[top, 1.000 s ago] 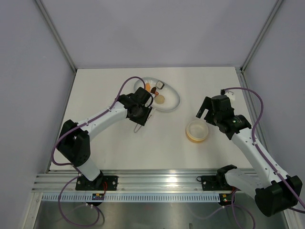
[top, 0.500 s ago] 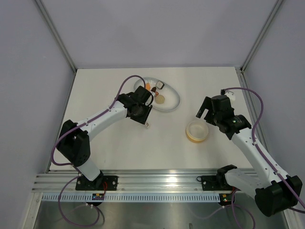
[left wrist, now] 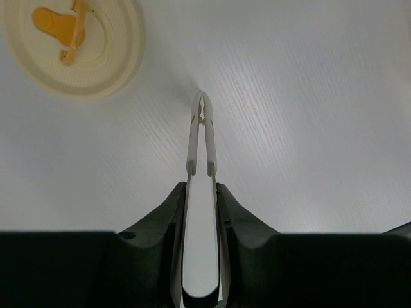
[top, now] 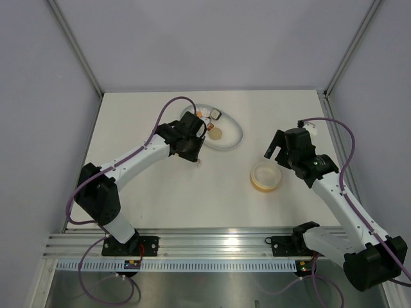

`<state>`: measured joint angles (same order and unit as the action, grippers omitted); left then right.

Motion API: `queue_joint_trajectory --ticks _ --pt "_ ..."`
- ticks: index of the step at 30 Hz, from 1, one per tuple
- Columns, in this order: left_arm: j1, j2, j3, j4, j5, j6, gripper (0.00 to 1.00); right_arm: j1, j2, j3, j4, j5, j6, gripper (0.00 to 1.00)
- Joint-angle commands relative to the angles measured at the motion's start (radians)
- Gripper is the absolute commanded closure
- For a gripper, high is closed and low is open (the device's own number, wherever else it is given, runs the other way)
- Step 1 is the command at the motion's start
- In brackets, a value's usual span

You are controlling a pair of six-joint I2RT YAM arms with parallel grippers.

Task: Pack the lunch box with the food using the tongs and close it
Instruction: Pick up the clamp at the center of the board.

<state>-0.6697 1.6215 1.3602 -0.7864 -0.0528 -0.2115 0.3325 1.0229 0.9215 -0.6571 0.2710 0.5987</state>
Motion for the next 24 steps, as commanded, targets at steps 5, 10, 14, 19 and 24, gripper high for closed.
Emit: queue_joint_trajectory --ticks 5,10,14,19,24 --pt "0.005 -0.067 -0.009 0.082 0.013 0.000 0.83 -0.003 0.000 0.028 -0.004 0.016 0.015 0.01" --pt "0.005 -0.121 -0.136 0.263 0.047 -0.058 0.83 -0.003 0.006 0.023 0.005 0.008 0.018 0.01" --pt "0.004 -0.176 -0.327 0.453 0.067 -0.138 0.85 -0.004 0.020 0.025 0.005 -0.003 0.023 0.01" --pt "0.002 -0.213 -0.443 0.579 0.057 -0.169 0.85 -0.004 0.025 0.025 0.004 0.000 0.016 0.01" --pt "-0.008 -0.212 -0.467 0.552 0.021 -0.155 0.82 -0.004 0.039 0.030 0.008 -0.006 0.021 0.01"
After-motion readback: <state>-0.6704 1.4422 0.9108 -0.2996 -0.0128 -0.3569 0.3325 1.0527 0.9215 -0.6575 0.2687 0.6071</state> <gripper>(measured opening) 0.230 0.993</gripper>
